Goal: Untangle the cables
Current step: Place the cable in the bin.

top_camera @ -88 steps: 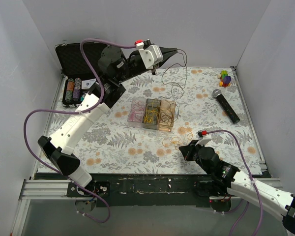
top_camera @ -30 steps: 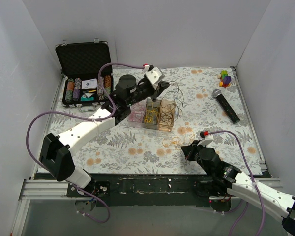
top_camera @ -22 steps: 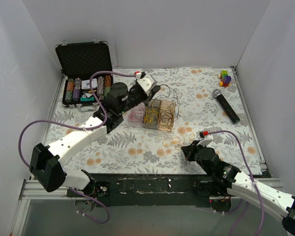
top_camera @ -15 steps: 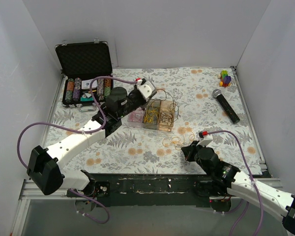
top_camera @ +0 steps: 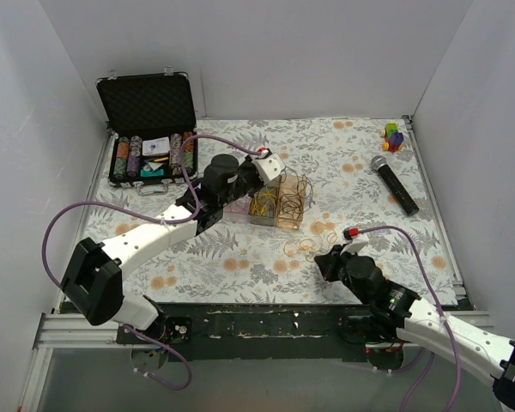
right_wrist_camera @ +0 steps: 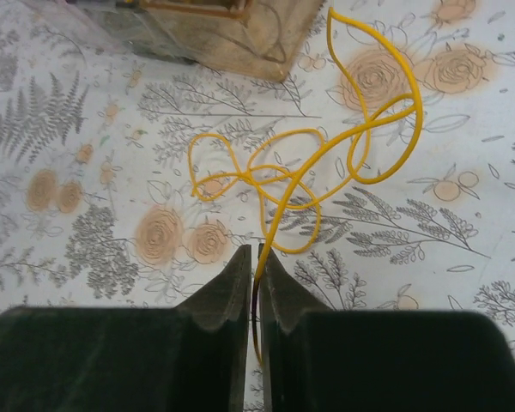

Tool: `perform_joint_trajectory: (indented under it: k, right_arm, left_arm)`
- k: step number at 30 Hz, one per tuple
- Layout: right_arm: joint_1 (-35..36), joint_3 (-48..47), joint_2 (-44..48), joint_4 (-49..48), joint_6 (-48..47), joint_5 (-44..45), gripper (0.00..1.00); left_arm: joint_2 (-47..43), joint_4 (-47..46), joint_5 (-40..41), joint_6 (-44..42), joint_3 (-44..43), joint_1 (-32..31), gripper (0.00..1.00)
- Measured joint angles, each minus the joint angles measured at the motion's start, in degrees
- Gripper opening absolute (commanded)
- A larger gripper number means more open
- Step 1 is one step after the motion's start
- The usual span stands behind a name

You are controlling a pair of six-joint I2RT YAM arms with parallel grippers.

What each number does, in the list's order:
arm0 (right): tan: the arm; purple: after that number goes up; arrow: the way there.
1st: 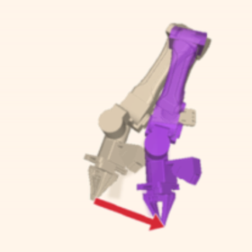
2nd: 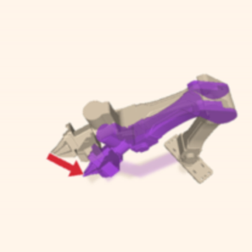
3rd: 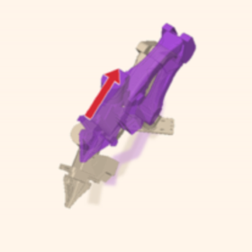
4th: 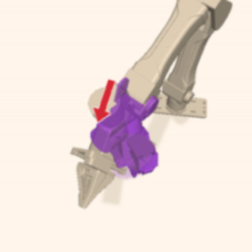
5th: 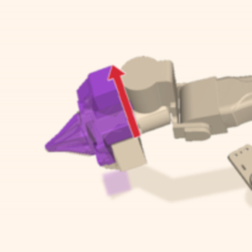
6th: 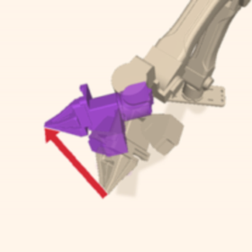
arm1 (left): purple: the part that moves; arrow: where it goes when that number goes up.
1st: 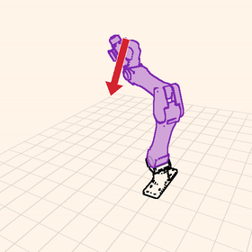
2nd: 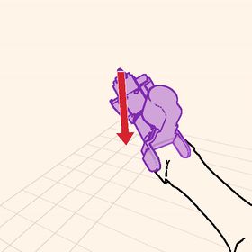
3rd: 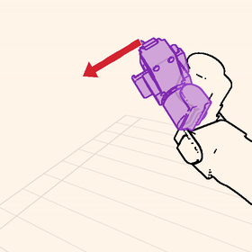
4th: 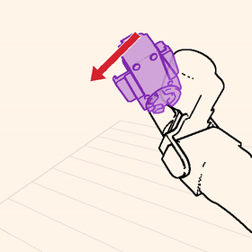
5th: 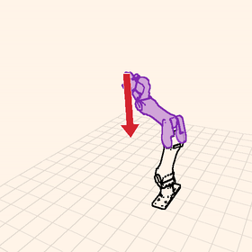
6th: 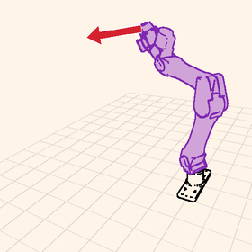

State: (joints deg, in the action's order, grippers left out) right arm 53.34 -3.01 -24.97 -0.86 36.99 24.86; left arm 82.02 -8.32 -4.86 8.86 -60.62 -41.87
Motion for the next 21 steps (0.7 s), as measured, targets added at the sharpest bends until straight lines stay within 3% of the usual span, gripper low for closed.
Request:
perform_joint_trajectory:
  k: [4, 12, 18, 21]
  right_arm:
    - [0.00, -4.24, -0.22, 0.22, -4.09, -1.55, 0.33]
    - [0.00, -20.31, -7.89, -2.78, -9.92, -4.20, 0.41]
    - [0.00, -19.15, -7.82, -0.70, -8.59, -6.01, 0.42]
    - [0.00, -17.03, -5.11, 3.80, -5.75, -6.19, 0.53]
  left_arm:
    - [-0.46, 0.55, -0.24, -0.68, 0.66, 0.00, 0.00]
    - [-3.52, 1.84, -1.03, -1.38, 2.40, 0.00, 0.00]
    - [-4.46, 1.88, -2.49, -1.49, 2.40, 0.00, 0.00]
    - [-4.46, 1.86, -3.17, -1.49, 2.40, 0.00, 0.00]
